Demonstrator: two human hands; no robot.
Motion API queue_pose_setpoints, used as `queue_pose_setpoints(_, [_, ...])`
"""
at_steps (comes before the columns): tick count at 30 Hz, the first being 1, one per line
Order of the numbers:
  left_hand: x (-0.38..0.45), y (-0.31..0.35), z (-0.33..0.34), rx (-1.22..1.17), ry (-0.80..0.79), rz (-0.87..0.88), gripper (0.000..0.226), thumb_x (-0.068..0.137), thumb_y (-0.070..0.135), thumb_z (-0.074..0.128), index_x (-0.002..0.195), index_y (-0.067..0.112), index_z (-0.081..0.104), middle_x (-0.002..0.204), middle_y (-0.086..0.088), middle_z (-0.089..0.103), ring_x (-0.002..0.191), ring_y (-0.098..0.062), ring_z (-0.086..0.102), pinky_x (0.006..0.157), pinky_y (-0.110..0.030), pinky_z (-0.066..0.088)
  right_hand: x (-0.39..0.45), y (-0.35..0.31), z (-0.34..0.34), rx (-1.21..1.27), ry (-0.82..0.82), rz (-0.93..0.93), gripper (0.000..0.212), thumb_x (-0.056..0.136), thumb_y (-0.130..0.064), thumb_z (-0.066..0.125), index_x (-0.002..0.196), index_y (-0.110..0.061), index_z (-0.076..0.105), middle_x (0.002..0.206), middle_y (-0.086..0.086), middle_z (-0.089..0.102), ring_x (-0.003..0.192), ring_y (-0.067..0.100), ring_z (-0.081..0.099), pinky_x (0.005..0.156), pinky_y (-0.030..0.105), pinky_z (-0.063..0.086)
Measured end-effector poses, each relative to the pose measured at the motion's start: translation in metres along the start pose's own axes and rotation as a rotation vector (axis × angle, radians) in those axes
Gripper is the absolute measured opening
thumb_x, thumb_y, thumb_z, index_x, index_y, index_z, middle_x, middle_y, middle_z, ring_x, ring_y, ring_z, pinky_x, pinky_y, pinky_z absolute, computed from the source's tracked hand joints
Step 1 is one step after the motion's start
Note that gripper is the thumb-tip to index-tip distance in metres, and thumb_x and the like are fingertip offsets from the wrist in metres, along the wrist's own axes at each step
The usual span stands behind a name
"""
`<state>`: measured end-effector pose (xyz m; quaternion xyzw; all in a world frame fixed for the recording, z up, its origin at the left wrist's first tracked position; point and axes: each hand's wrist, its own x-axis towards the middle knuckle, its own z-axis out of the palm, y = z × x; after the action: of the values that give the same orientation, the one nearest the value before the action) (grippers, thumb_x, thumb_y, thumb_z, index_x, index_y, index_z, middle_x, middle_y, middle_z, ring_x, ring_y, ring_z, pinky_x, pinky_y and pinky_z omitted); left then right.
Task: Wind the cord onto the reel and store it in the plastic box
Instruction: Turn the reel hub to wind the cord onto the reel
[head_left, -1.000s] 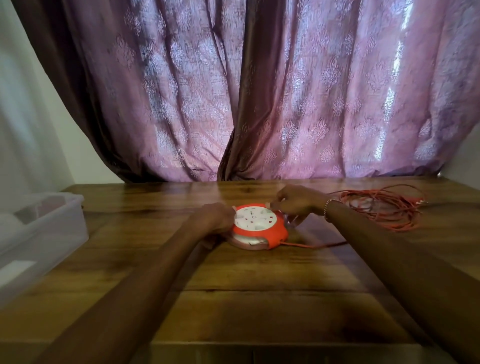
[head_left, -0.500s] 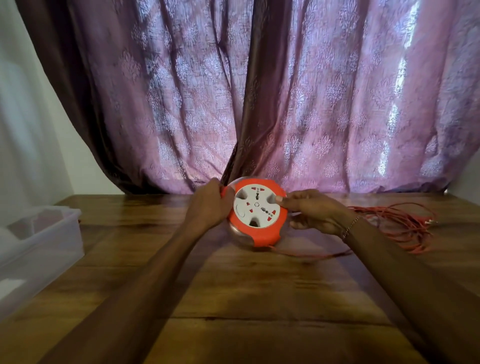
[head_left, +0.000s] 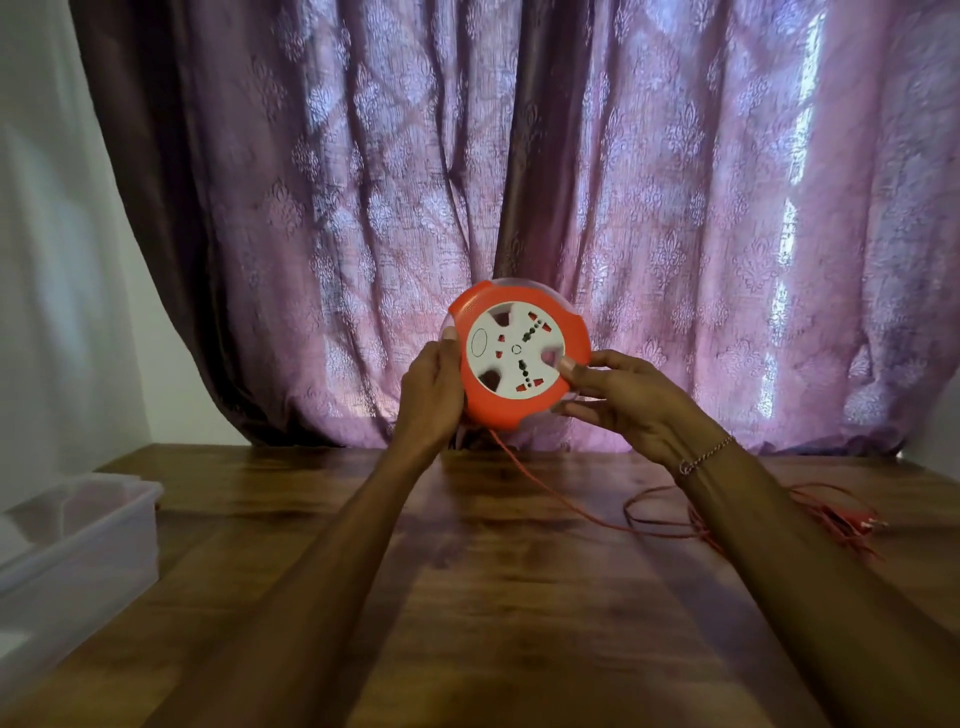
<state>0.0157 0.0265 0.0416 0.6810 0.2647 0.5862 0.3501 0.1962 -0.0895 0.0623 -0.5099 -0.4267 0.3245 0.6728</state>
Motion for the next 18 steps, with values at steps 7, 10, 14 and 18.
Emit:
queue_pose_setpoints(7, [0.009,0.010,0.002,0.051,0.169,0.112,0.055,0.097,0.068,0.029,0.083,0.020,0.051,0.078,0.000,0.066,0.077,-0.021,0.066,0.075,-0.056,0.057,0.001,-0.015,0.004,-0.163,-0.017,-0.106,0.045,0.072,-0.029,0.086,0.108,-0.011,0.067,0.098,0.014,0.076,0.082,0.031,0.075,0.075,0.039,0.061])
queue_pose_setpoints(10, [0.017,0.009,0.002,0.023,0.213,0.135,0.065,0.096,0.068,0.029,0.090,0.009,0.057,0.084,-0.007,0.071,0.084,-0.029,0.069,0.077,-0.057,0.057,-0.001,-0.020,0.011,-0.405,0.057,-0.267,0.055,0.071,-0.039,0.086,0.115,-0.013,0.065,0.099,0.008,0.075,0.084,0.025,0.074,0.074,0.040,0.061])
queue_pose_setpoints(14, [0.022,0.009,0.007,0.037,0.243,0.175,0.065,0.097,0.066,0.029,0.087,0.007,0.056,0.079,-0.005,0.069,0.080,-0.024,0.066,0.076,-0.053,0.055,-0.003,-0.028,0.021,-0.938,0.207,-0.861,0.044,0.080,-0.020,0.077,0.119,-0.022,0.056,0.121,0.003,0.058,0.101,0.020,0.058,0.081,0.039,0.054])
queue_pose_setpoints(18, [0.022,0.005,0.013,0.089,0.231,0.221,0.061,0.097,0.066,0.027,0.081,0.012,0.050,0.073,-0.003,0.064,0.076,-0.030,0.063,0.074,-0.053,0.053,-0.012,-0.035,0.036,-1.389,-0.125,-1.064,0.058,0.064,0.005,0.068,0.111,-0.029,0.068,0.144,0.005,0.044,0.130,0.027,0.042,0.084,0.029,0.042])
